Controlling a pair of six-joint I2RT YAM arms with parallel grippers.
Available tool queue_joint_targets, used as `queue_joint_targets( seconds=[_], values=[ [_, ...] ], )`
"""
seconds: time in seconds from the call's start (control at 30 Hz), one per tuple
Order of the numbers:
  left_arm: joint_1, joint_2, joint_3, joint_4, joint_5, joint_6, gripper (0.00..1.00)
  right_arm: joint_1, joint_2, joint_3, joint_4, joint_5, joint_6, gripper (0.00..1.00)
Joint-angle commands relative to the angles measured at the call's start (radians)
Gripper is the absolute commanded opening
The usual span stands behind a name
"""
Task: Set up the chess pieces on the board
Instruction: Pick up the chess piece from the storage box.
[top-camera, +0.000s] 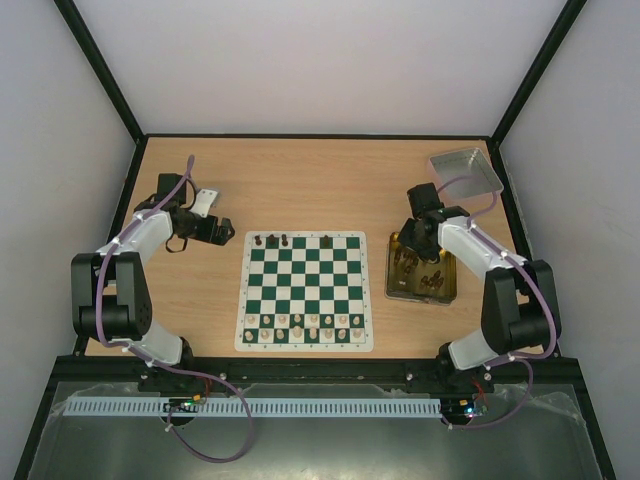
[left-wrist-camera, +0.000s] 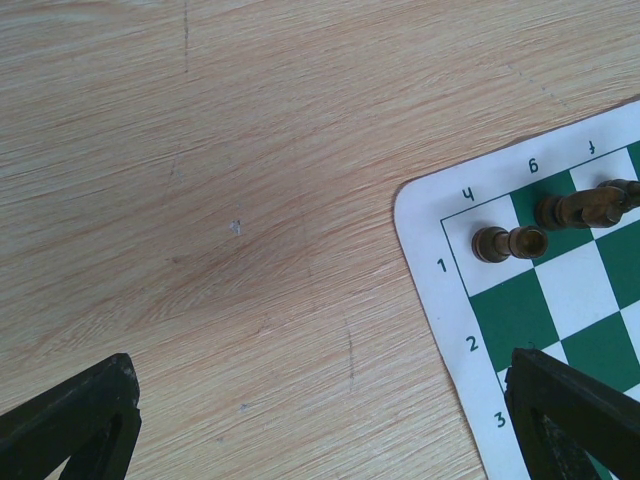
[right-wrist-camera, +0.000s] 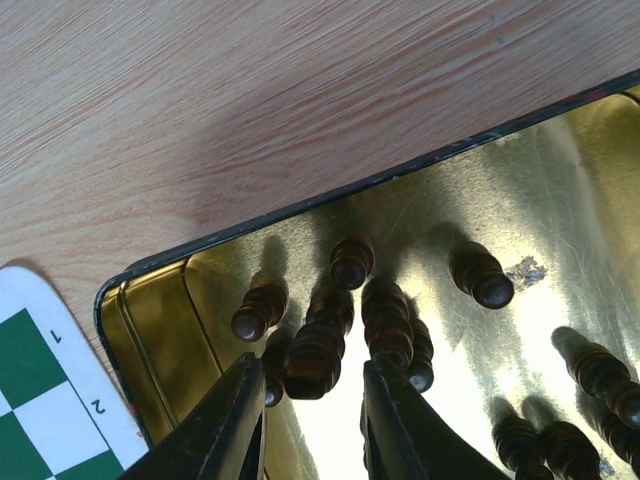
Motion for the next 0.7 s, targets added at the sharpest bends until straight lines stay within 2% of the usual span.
queue_joint_targets(
  seconds=[0.0, 0.67],
  values=[
    [-0.004, 0.002, -0.011, 0.001, 0.007, 0.011, 0.99, -0.009, 0.019, -0.009, 0.013, 0.013, -0.004, 0.26],
    [-0.005, -0.007, -0.009, -0.005, 0.008, 0.007, 0.99, -0.013, 0.017, 0.005, -0.002, 0.014, -0.005, 0.13]
  ],
)
